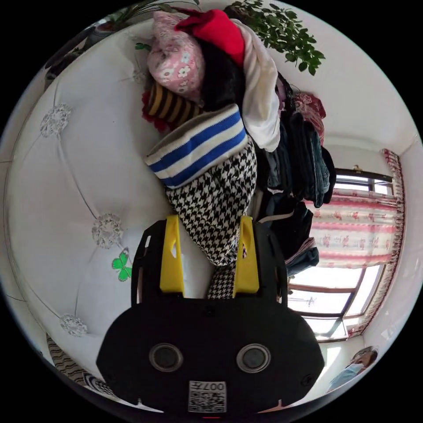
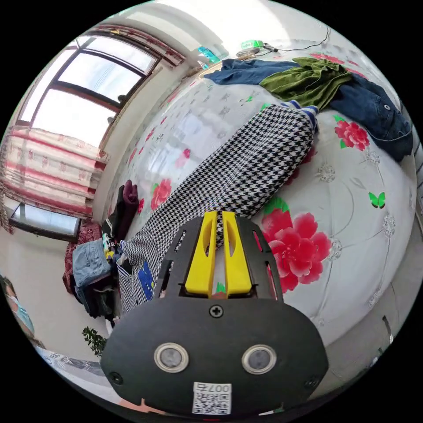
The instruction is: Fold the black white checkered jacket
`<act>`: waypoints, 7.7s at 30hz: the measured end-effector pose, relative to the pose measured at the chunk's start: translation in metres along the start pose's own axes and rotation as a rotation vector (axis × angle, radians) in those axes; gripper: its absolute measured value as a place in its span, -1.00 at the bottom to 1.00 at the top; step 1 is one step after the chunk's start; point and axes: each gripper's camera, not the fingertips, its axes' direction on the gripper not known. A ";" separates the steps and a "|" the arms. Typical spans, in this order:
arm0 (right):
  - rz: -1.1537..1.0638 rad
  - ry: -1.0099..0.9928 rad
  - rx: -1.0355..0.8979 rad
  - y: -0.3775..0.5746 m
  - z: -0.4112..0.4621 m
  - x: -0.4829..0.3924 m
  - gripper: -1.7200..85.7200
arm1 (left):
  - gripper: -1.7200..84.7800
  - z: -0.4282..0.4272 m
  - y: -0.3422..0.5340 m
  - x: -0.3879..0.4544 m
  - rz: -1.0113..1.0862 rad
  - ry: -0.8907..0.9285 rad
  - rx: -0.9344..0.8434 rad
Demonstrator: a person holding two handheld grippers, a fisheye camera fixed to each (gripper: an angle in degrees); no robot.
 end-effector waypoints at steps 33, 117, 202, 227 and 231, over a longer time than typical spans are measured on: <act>-0.487 -0.190 -0.282 0.124 0.035 -0.144 -0.79 | -0.65 0.055 0.594 0.080 1.524 0.078 -1.110; -0.474 -0.190 -0.772 0.372 0.082 -0.049 -0.76 | -0.69 -0.038 0.370 -0.140 1.089 -0.412 -1.129; -1.134 -0.541 -0.477 0.272 0.147 -0.373 -0.85 | -0.74 0.031 0.441 0.076 1.224 -0.155 -0.965; -0.646 -0.359 -0.752 0.239 0.393 -0.342 -0.65 | -0.41 0.030 0.209 0.021 0.443 0.217 -0.967; -0.520 -0.357 -0.853 0.222 0.453 -0.325 -0.65 | -0.46 0.055 0.197 0.030 0.420 0.161 -0.954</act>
